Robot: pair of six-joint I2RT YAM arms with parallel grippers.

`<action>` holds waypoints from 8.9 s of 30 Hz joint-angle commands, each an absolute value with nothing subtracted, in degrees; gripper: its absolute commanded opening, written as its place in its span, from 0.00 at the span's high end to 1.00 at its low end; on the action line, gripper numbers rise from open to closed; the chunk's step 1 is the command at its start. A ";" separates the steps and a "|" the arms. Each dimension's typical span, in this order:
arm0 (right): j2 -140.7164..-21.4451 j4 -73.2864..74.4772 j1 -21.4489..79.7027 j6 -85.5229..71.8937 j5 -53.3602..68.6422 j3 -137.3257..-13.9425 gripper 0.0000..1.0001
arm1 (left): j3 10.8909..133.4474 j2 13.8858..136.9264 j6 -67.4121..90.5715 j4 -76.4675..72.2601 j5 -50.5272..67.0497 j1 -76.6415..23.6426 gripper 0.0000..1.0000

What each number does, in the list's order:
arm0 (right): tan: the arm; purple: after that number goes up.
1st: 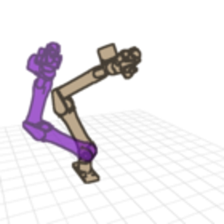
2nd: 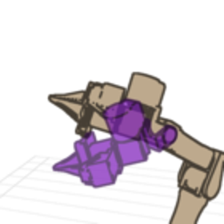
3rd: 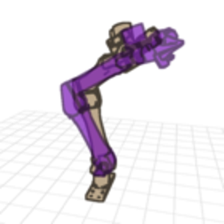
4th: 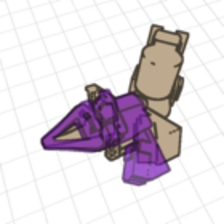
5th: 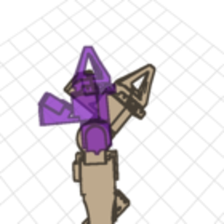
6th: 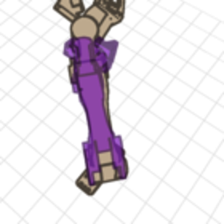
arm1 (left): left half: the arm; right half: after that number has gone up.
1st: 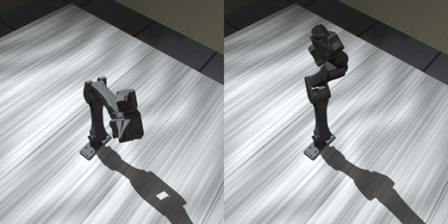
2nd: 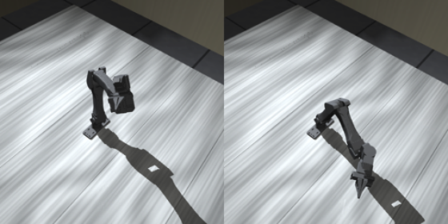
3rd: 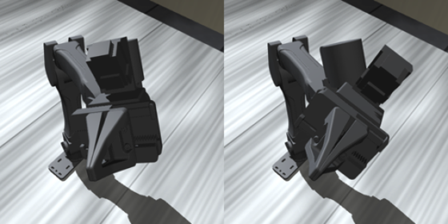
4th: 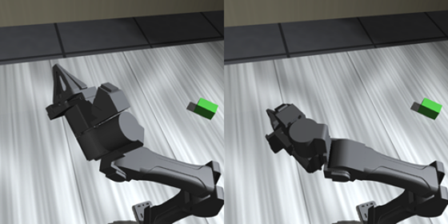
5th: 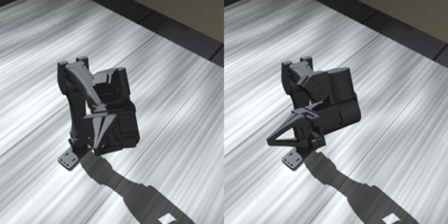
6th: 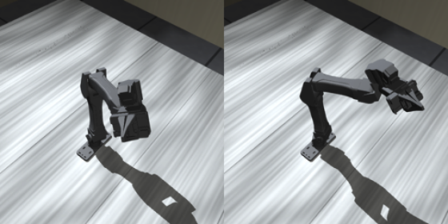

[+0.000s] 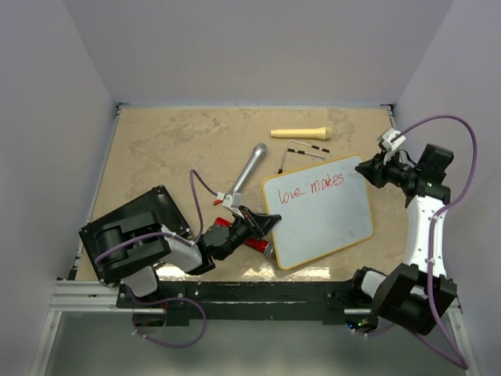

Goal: Write a sentence on the whiteboard

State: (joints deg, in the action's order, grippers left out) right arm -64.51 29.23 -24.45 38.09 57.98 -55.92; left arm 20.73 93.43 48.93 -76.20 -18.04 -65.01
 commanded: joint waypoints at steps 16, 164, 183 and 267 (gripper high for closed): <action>-67.50 14.77 -21.18 26.63 53.00 -54.40 1.00 | 19.86 94.31 42.72 -72.60 -17.75 -64.86 1.00; -69.52 27.33 -20.39 34.89 49.13 -60.29 1.00 | 18.55 95.80 42.89 -76.55 -15.47 -63.90 1.00; -70.84 18.28 -20.57 29.53 43.76 -58.09 1.00 | 18.72 96.15 42.98 -76.73 -15.12 -63.63 1.00; -63.28 54.93 -14.42 59.05 64.95 -60.47 1.00 | 17.23 97.38 46.85 -81.56 -18.81 -63.46 1.00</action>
State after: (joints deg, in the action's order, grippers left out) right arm -63.68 53.28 -15.09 56.40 62.78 -61.14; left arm 19.07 96.07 53.15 -79.18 -17.30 -63.40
